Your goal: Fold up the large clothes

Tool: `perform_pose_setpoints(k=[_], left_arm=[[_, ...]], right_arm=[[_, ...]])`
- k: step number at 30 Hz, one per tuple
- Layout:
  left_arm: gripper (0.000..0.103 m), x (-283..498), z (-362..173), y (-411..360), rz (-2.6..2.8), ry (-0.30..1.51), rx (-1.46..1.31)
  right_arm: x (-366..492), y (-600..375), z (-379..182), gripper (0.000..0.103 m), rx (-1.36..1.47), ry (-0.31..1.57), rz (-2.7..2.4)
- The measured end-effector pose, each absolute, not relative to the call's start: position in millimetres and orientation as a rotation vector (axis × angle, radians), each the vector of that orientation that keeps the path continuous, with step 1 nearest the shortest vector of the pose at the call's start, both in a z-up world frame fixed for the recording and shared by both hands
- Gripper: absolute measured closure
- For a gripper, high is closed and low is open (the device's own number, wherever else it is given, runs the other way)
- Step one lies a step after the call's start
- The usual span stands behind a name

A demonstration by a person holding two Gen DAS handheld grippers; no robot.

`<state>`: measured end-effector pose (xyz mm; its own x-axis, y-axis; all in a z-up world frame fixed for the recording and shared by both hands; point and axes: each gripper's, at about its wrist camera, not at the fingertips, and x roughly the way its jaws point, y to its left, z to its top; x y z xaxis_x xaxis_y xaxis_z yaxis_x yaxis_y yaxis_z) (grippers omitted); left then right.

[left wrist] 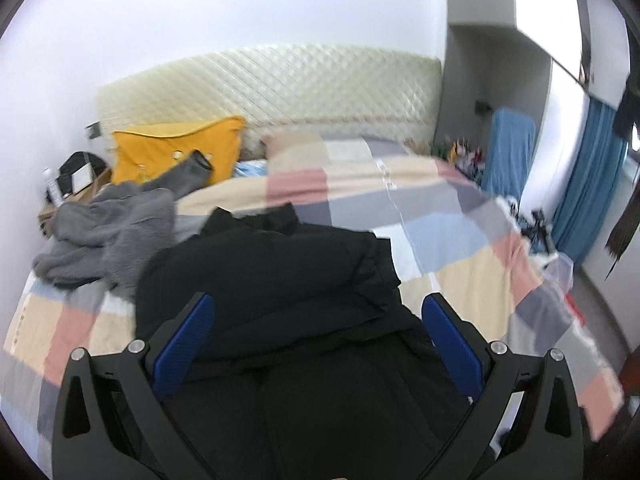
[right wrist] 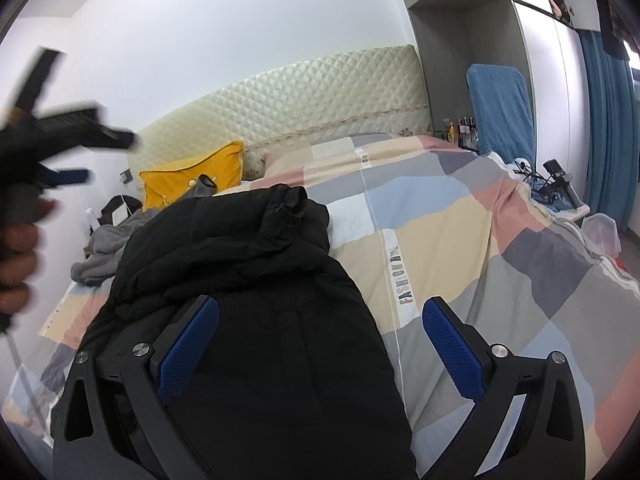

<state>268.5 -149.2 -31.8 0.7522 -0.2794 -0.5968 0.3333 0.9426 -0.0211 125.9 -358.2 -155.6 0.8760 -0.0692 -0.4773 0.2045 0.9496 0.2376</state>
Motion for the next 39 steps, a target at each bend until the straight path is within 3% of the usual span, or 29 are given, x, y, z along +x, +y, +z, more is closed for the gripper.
perform_pose_setpoints(k=[12, 21, 32, 39], left_arm=[[0.000, 121.8, 50.9, -82.8, -0.354, 0.676, 0.063], [0.000, 35.5, 72.4, -58.2, -0.411, 0.760, 0.074], [0.000, 35.6, 50.4, -18.3, -0.356, 0.809, 0.027], [0.000, 64.7, 2.8, 8.7, -0.356, 0.870, 0.074]], right_arm=[[113.1, -326.6, -143.1, 0.000, 0.200, 0.505, -0.147], [102.6, -307.4, -132.9, 0.000, 0.131, 0.521, -0.145], [101.9, -311.6, -129.7, 0.000, 0.166, 0.555, -0.126], [108.2, -328.6, -124.2, 0.000, 0.173, 0.628, -0.053]])
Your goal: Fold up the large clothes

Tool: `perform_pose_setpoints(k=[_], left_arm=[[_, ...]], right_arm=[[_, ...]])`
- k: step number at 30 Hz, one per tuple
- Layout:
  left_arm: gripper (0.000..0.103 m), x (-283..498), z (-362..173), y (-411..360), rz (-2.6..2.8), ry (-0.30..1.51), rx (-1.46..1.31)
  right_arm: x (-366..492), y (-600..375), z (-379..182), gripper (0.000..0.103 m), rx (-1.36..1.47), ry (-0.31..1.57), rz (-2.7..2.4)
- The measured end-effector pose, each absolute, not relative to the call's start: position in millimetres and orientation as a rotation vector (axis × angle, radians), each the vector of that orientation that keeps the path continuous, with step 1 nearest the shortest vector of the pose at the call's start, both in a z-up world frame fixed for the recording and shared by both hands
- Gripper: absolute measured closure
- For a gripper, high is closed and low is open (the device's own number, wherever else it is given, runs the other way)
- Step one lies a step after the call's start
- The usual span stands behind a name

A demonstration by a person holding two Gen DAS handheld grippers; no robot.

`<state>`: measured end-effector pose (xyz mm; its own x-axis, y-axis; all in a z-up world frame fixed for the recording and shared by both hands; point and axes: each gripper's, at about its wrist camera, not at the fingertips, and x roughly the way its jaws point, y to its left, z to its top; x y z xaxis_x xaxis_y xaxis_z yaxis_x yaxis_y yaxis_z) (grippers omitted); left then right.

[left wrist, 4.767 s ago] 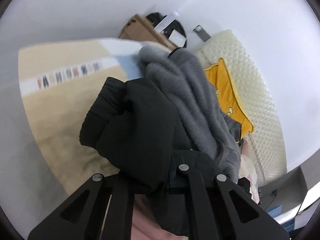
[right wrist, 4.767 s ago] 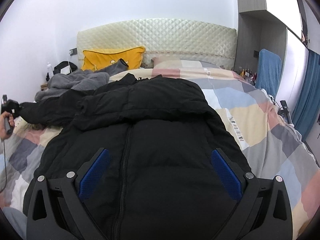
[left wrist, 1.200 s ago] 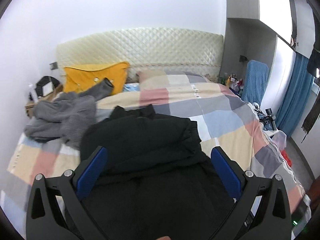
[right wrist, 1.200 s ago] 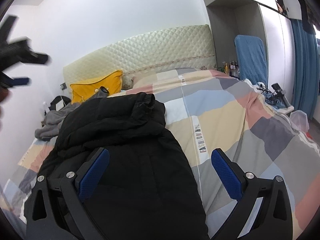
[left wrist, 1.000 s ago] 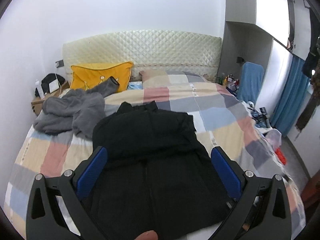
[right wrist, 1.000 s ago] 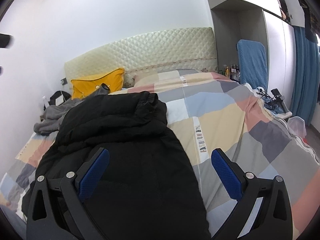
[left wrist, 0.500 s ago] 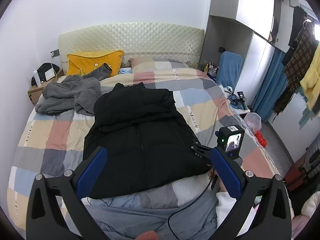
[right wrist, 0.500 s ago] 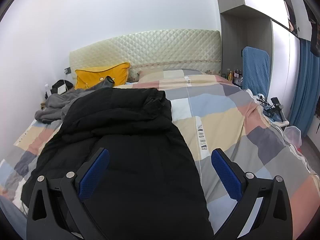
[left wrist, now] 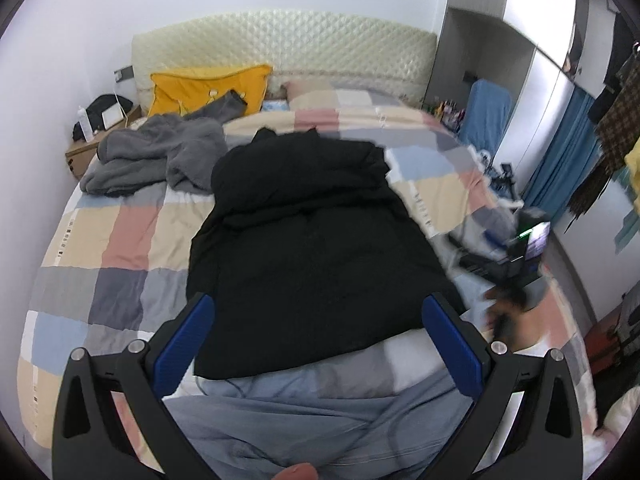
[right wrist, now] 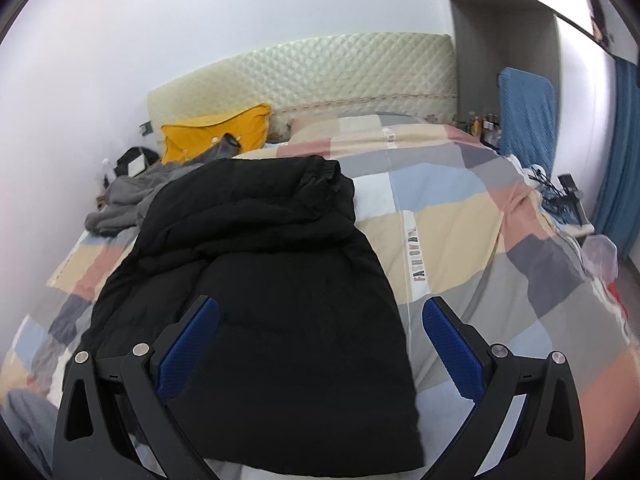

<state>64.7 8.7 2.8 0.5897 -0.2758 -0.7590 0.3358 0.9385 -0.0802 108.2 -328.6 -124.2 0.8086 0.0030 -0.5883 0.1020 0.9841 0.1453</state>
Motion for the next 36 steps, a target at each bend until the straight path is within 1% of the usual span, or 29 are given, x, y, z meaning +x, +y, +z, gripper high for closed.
perform_pose_setpoints(k=[3, 6, 9, 12, 17, 19, 22, 23, 24, 25, 26, 27, 28, 29, 31, 33, 36], left_arm=[[0.000, 92.7, -26.9, 35.3, -0.359, 0.936, 0.032], [0.000, 123.1, -61.3, 63.6, -0.279, 1.028, -0.002], [0.000, 148.5, -97.3, 92.9, -0.238, 1.123, -0.058], [0.000, 166.5, -130.9, 111.7, -0.219, 1.209, -0.104], [0.000, 192.8, -188.0, 133.0, -0.206, 1.359, -0.213], [0.001, 203.2, -209.7, 139.4, -0.191, 1.419, -0.259], [0.001, 210.1, -227.1, 145.6, -0.173, 1.461, -0.346], [0.001, 212.2, -231.4, 144.7, -0.178, 1.466, -0.356], [0.001, 213.4, -233.8, 143.0, -0.179, 1.467, -0.355], [0.001, 213.9, -235.1, 140.4, -0.179, 1.468, -0.352], [0.001, 213.8, -235.0, 137.2, -0.185, 1.468, -0.350], [0.001, 213.2, -233.9, 133.2, -0.195, 1.468, -0.345], [0.001, 212.6, -231.8, 130.0, -0.203, 1.466, -0.340], [0.001, 211.7, -229.6, 127.0, -0.211, 1.462, -0.335], [0.001, 211.0, -223.1, 119.6, -0.235, 1.448, -0.320], [0.001, 207.6, -215.7, 111.9, -0.257, 1.434, -0.298], [0.001, 202.1, -206.3, 104.0, -0.278, 1.413, -0.271]], right_arm=[[111.2, -342.6, -122.6, 0.000, 0.163, 0.671, -0.024], [122.8, -361.6, -136.0, 0.000, 0.122, 0.792, 0.018], [127.3, -376.3, -161.5, 0.000, 0.129, 0.915, 0.068], [127.5, -393.9, -196.7, 0.001, 0.225, 1.031, 0.135], [127.3, -411.6, -247.3, 0.001, 0.388, 1.140, 0.213], [129.1, -415.6, -267.0, 0.002, 0.448, 1.183, 0.235], [134.3, -417.9, -286.7, 0.006, 0.516, 1.221, 0.262], [135.5, -417.3, -290.5, 0.009, 0.544, 1.225, 0.279], [137.2, -415.4, -294.1, 0.017, 0.569, 1.227, 0.306], [139.2, -411.4, -296.5, 0.021, 0.582, 1.231, 0.337], [140.8, -406.5, -297.2, 0.033, 0.585, 1.234, 0.364], [142.6, -401.6, -295.8, 0.042, 0.575, 1.240, 0.386], [142.6, -397.7, -294.1, 0.049, 0.559, 1.244, 0.395], [141.5, -392.7, -289.6, 0.069, 0.529, 1.243, 0.407], [139.4, -388.9, -277.8, 0.085, 0.489, 1.227, 0.439], [130.2, -385.5, -259.4, 0.091, 0.436, 1.197, 0.462], [114.5, -385.9, -235.8, 0.093, 0.408, 1.157, 0.470]])
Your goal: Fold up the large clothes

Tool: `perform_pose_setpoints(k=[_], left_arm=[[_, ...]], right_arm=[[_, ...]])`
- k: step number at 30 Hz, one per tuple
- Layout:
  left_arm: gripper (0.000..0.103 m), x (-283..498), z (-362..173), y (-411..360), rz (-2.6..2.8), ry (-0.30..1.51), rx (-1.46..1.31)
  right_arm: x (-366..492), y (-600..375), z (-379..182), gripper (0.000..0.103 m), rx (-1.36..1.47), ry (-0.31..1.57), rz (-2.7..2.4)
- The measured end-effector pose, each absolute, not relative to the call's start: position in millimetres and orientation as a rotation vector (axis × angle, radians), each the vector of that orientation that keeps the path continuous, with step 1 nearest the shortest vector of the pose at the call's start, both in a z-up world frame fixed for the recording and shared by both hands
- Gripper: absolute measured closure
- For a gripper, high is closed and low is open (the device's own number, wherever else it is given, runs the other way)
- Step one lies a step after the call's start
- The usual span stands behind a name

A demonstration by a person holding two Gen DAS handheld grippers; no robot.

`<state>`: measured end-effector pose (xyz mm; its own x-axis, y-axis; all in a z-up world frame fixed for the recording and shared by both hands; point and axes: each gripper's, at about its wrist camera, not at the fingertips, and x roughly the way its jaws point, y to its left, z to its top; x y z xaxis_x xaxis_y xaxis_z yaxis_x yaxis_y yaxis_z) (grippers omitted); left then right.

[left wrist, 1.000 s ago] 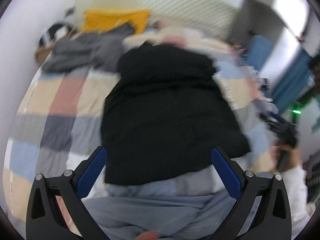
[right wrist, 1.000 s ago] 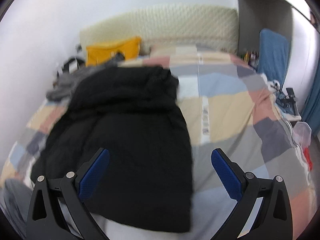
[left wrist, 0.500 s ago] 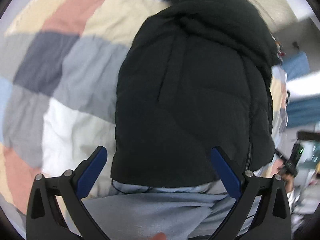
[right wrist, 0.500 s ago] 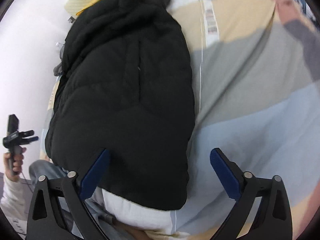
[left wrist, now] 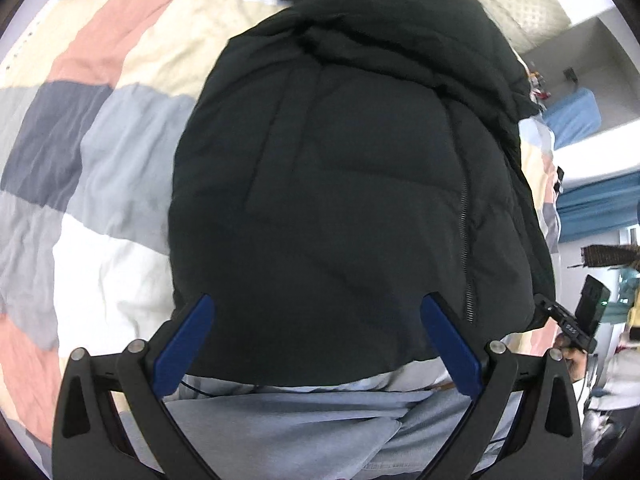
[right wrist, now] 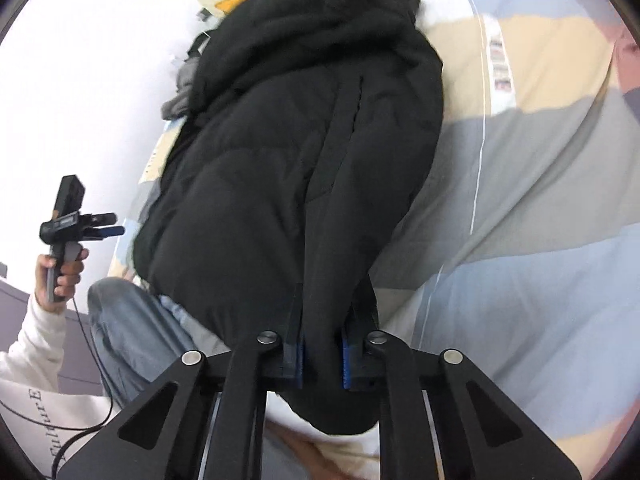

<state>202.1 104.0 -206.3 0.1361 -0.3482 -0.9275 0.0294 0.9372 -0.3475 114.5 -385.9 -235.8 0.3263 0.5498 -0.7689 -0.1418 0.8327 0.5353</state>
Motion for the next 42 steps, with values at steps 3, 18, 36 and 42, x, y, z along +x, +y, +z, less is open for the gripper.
perform_pose_setpoints(k=[3, 18, 36, 42], left_arm=[[0.001, 198.2, -198.6, 96.4, -0.299, 1.394, -0.254], [0.001, 245.3, -143.6, 66.1, -0.323, 1.178, -0.185], [0.001, 419.7, -109.7, -47.2, -0.213, 0.729, 0.038], [0.001, 469.9, -177.8, -60.1, -0.159, 0.771, 0.159]], right_arm=[[98.9, -384.2, -220.2, 0.093, 0.378, 1.145, 0.489], [108.2, -429.7, -195.6, 0.056, 0.333, 1.110, 0.199], [384.5, -284.7, -137.2, 0.039, 0.071, 0.663, 0.097], [448.4, -271.0, -207.2, 0.035, 0.004, 0.748, 0.063]])
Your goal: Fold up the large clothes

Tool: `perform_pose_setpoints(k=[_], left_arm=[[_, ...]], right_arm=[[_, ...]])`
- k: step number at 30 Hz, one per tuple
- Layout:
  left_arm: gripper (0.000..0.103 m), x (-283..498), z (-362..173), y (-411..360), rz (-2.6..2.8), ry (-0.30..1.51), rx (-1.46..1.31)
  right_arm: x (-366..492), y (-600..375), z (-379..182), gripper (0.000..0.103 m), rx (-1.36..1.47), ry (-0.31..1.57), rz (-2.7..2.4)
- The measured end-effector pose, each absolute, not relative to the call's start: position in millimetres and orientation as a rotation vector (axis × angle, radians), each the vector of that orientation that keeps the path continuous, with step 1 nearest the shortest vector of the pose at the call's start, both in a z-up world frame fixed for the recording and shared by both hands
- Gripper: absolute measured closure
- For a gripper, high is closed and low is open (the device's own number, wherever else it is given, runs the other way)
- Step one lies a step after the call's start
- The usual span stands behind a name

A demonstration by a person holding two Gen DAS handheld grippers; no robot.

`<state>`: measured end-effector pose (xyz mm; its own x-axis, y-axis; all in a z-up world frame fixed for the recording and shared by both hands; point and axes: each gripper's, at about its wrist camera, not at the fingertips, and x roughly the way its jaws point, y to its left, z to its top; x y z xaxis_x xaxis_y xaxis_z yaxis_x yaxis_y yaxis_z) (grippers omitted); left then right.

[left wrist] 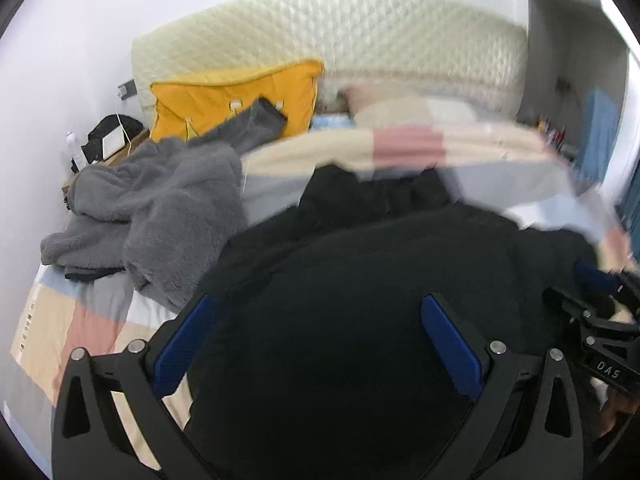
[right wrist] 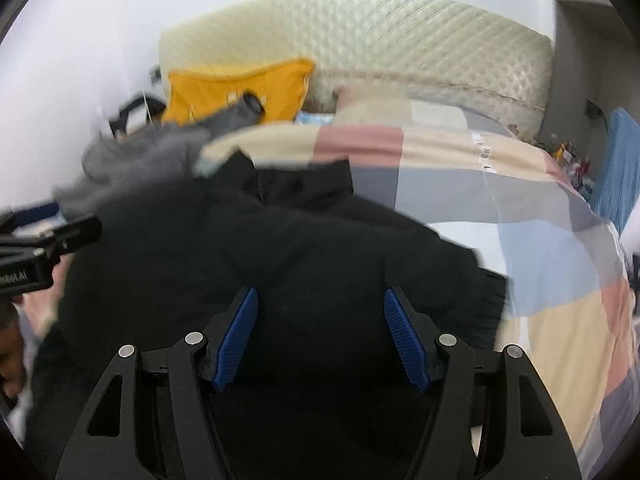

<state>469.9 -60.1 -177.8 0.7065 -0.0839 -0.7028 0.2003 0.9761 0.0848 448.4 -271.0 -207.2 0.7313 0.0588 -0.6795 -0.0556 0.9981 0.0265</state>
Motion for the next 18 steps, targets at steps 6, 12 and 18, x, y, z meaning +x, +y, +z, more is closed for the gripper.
perform_pose_setpoints(k=[6, 12, 18], left_arm=[[0.000, 488.2, -217.0, -58.2, -0.166, 0.788, 0.145], [0.000, 497.7, -238.1, -65.1, -0.167, 0.791, 0.151], [0.000, 505.1, -254.3, -70.1, -0.152, 0.781, 0.167]], right_arm=[[464.2, -276.7, -237.2, 0.031, 0.054, 0.740, 0.090], [469.5, -275.7, -257.9, 0.031, 0.062, 0.749, 0.098], [480.2, -273.5, -273.1, 0.031, 0.066, 0.773, 0.100]])
